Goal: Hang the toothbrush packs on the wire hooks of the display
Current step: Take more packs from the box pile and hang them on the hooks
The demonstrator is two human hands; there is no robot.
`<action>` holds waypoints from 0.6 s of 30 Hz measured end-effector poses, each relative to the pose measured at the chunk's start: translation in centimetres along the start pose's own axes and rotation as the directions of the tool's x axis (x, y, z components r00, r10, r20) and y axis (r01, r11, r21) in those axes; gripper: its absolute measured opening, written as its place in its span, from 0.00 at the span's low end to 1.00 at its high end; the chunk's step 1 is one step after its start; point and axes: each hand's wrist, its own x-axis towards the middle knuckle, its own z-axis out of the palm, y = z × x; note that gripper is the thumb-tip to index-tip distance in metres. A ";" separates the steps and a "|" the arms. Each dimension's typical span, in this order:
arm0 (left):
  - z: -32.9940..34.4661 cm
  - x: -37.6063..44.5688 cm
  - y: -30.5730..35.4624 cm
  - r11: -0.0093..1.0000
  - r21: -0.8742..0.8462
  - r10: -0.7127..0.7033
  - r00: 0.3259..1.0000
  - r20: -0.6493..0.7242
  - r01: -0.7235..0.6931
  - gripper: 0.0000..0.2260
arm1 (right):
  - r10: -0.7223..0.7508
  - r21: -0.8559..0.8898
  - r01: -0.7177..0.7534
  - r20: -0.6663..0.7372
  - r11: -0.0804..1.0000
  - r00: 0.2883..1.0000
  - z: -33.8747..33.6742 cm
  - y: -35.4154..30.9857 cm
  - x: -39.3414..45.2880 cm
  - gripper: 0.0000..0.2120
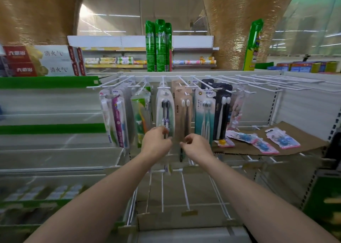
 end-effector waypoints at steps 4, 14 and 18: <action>1.6 -1.4 0.8 0.995 0.001 0.097 0.994 0.053 -0.097 0.11 | 0.029 -0.070 -0.031 -0.034 0.997 0.999 -1.4 1.6 -1.7 0.19; 6.8 -3.9 4.5 0.971 -0.023 0.238 0.955 0.179 -0.238 0.14 | 0.152 -0.145 -0.165 -0.099 0.976 0.983 -4.3 5.9 -3.2 0.20; 8.9 -3.4 6.4 0.960 0.006 0.273 0.942 0.197 -0.280 0.14 | 0.133 -0.184 -0.147 -0.088 0.972 0.987 -6.1 7.7 -2.2 0.13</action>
